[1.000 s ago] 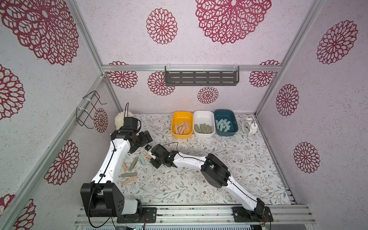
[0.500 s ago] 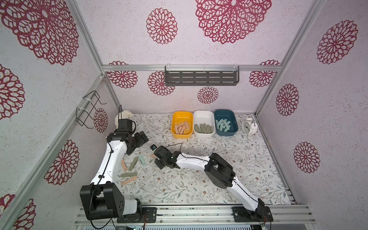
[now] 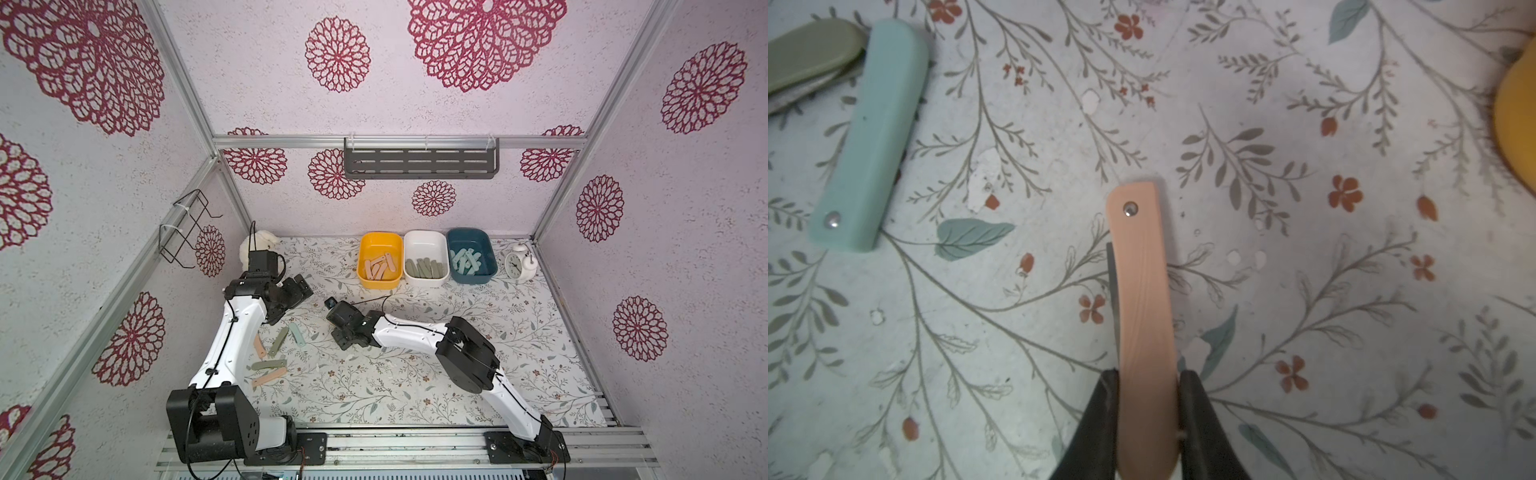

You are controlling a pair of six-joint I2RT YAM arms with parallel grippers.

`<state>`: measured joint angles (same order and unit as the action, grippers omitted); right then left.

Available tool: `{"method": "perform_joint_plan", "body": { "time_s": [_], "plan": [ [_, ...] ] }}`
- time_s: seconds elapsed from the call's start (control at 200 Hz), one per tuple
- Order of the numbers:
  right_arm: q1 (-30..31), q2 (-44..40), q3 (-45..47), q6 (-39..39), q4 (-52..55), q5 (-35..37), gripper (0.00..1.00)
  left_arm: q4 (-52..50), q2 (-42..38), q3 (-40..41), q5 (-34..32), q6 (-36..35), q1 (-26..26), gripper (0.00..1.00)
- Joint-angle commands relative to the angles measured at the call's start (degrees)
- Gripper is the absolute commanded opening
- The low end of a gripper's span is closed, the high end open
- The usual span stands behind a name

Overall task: Place the fruit knives into the storage box by color
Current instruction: Pick up the fruit knife from the center of the board, then place the fruit knife in the storage box.

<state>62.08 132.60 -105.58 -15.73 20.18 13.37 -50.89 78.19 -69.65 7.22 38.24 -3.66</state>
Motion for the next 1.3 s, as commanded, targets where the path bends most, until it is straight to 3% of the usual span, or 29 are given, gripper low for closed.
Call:
{"method": "perform_joint_plan", "body": {
  "time_s": [0.0, 0.22, 0.43, 0.816, 0.941, 1.076, 1.296],
  "plan": [
    [-2.0, -6.2, -0.3, -1.1, 1.0, 2.3, 0.13, -0.2, -2.3, -2.2, -1.8, 0.7, 0.9, 0.97],
    [-5.3, -8.6, -1.1, -0.1, 0.9, 2.2, 0.13, 1.5, 0.2, -2.7, -1.5, 1.9, 2.4, 0.97],
    [-10.7, -10.4, -1.9, 0.6, 0.7, 3.7, 0.13, 0.4, 5.8, -7.3, -4.9, 2.1, 7.1, 0.97],
    [-21.5, 0.9, -15.3, 2.7, 3.0, 2.3, 0.15, -1.7, 15.3, -12.7, -6.4, 1.7, 7.7, 0.97],
    [-23.4, 5.7, -21.0, 3.6, 4.8, 1.6, 0.21, -5.9, 16.7, -14.5, -11.8, 1.1, 7.7, 0.97],
    [-24.7, 9.7, -26.6, 4.1, 6.2, 0.4, 0.26, -6.5, 16.7, -13.2, -12.7, 1.2, 7.7, 0.97],
    [-24.4, 13.0, -39.9, 5.2, 14.3, -2.0, 0.56, -8.3, 16.6, -10.8, -14.6, 1.8, 7.6, 0.97]
  ]
}}
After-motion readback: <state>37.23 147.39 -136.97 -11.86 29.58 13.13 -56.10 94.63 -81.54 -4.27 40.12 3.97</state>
